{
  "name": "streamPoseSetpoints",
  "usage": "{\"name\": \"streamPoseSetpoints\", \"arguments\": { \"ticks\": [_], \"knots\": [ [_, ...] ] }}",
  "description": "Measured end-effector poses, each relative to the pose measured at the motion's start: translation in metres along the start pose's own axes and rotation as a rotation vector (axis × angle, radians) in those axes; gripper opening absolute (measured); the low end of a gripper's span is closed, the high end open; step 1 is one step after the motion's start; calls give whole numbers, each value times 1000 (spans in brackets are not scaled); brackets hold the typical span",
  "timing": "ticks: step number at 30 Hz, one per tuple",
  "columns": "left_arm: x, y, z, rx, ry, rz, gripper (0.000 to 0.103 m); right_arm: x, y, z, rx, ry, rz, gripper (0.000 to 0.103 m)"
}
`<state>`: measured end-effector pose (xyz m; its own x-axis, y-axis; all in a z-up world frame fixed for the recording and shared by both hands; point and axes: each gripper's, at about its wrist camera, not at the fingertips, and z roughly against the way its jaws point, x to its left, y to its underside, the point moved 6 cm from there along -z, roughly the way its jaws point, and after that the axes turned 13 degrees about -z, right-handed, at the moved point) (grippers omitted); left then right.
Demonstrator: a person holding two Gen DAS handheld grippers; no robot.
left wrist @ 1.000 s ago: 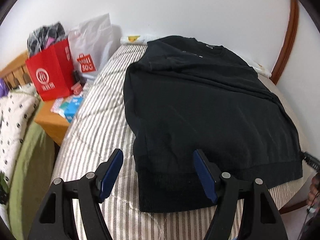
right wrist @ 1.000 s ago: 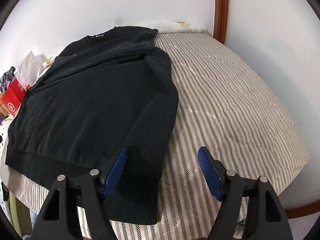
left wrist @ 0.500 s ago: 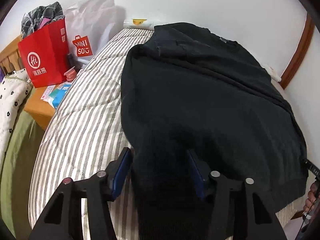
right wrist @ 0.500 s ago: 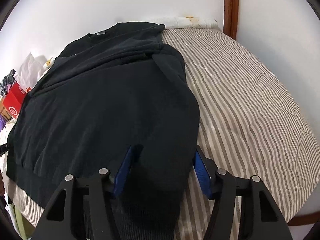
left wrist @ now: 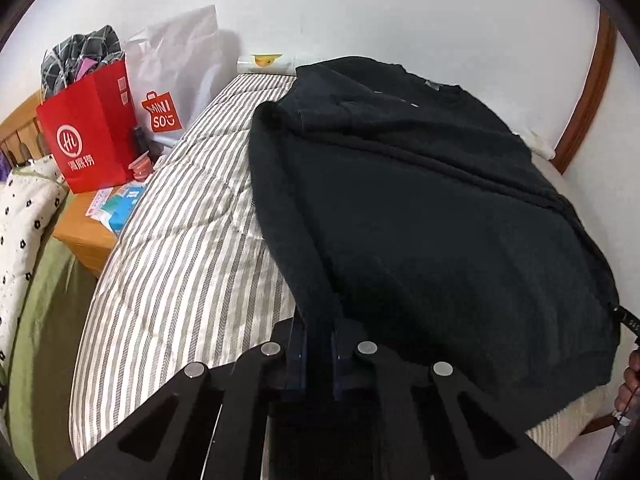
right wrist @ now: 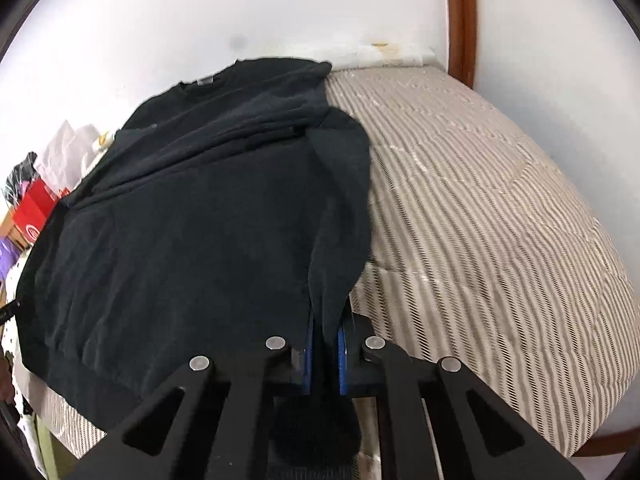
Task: Fold small clothes
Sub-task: 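Grasp the sweatshirt hem with both tools, then lift the hem with both tools and fold it toward the collar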
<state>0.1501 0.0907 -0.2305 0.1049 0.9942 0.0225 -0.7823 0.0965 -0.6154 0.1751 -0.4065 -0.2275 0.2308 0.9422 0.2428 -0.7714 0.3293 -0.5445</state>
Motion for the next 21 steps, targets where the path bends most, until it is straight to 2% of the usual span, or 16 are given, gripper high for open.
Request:
{"name": "streamPoseSetpoints", "arguments": {
  "ticks": [5, 11, 18, 21],
  "knots": [
    [-1, 8, 22, -9, 27, 15, 8, -4, -3, 21, -31, -1, 0, 8],
    [-17, 16, 61, -57, 39, -20, 8, -12, -3, 55, -73, -16, 7, 8],
    [-21, 10, 102, -132, 53, -42, 8, -19, -5, 93, -137, -57, 13, 8],
    [-18, 5, 103, -143, 58, -29, 8, -17, -11, 100, -152, -82, -6, 8]
  ]
}}
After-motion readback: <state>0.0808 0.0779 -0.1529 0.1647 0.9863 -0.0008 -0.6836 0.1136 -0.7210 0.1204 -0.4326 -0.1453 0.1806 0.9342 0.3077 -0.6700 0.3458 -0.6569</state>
